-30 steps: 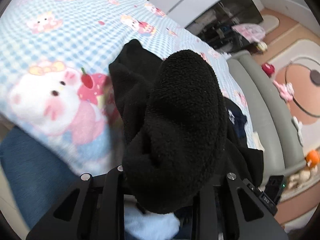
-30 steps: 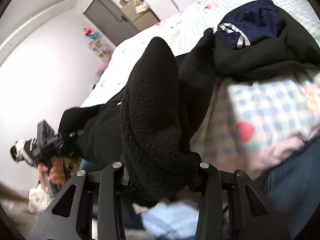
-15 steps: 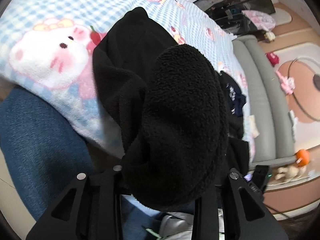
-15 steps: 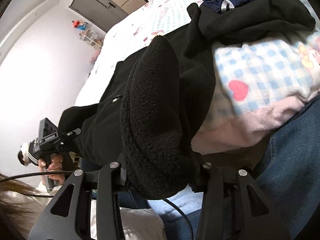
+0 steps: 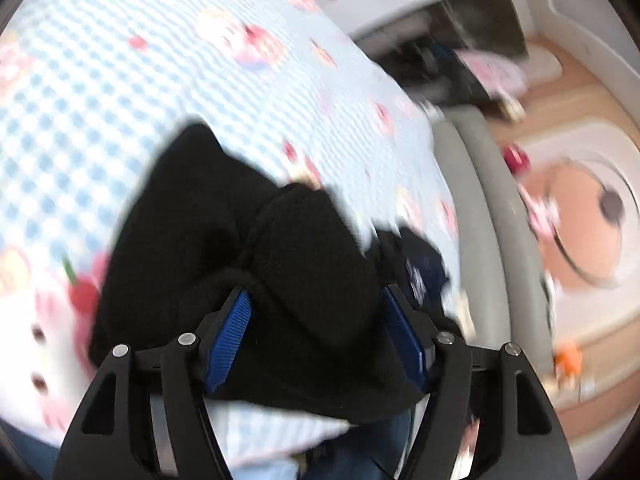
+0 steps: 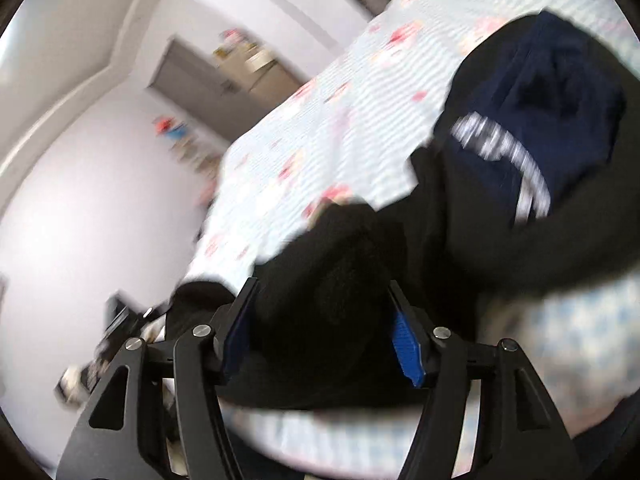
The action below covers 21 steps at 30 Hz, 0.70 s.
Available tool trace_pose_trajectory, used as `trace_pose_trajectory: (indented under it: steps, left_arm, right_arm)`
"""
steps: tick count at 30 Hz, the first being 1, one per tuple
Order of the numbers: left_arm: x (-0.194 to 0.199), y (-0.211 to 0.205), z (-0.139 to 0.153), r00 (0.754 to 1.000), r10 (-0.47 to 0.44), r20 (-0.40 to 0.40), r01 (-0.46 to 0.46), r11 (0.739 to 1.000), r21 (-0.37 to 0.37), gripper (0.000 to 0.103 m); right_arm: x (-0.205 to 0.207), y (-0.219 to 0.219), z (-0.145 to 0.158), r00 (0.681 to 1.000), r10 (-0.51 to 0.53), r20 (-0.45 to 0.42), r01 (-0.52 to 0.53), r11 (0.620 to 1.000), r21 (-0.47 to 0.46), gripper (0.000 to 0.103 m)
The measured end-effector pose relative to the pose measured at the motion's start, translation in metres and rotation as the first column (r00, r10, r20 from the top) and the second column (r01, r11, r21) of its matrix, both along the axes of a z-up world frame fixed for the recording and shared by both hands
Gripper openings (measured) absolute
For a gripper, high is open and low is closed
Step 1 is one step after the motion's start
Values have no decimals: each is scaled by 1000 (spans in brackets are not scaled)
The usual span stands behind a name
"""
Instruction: Fold clothes
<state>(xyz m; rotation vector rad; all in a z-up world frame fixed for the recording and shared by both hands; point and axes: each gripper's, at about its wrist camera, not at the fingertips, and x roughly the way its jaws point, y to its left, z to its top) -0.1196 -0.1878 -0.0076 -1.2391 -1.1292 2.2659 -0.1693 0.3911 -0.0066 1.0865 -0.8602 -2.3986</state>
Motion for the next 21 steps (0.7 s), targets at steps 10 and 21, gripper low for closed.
trace_pose_trajectory:
  steps: [10, 21]
  left_arm:
    - [14, -11, -52, 999, -28, -43, 20, 985, -171, 74]
    - [-15, 44, -97, 986, -165, 14, 163, 947, -277, 26]
  right_arm:
    - [32, -11, -16, 997, 34, -74, -17, 975, 222, 78]
    - [-31, -39, -104, 979, 133, 155, -165, 961, 222, 69]
